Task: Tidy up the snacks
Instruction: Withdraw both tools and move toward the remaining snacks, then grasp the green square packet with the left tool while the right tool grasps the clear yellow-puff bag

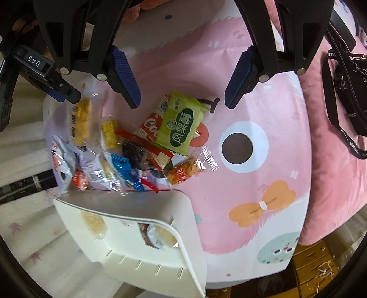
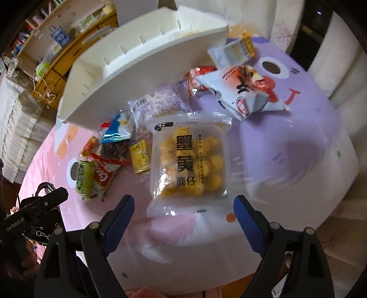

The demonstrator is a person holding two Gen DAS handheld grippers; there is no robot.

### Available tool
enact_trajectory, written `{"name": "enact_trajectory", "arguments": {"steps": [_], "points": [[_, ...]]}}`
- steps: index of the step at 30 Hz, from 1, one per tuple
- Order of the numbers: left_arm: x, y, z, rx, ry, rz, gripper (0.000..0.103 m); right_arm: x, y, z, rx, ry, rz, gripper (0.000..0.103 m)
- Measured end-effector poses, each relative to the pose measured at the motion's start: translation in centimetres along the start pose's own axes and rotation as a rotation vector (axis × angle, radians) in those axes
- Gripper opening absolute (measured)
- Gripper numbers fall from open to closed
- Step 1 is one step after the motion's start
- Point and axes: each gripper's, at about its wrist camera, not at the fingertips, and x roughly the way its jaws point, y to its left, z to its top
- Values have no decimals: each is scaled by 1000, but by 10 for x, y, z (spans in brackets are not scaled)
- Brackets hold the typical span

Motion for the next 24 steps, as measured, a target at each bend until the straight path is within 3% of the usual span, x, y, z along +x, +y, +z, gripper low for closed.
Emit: {"name": "enact_trajectory", "arguments": {"steps": [16, 21, 24], "points": [[56, -5, 22, -83, 98, 36, 64, 51, -1, 42, -83, 146, 6, 89], [63, -7, 24, -100, 96, 38, 56, 58, -2, 47, -93, 160, 0, 89], [62, -7, 24, -102, 81, 21, 46, 62, 6, 47, -98, 159, -6, 89]]}}
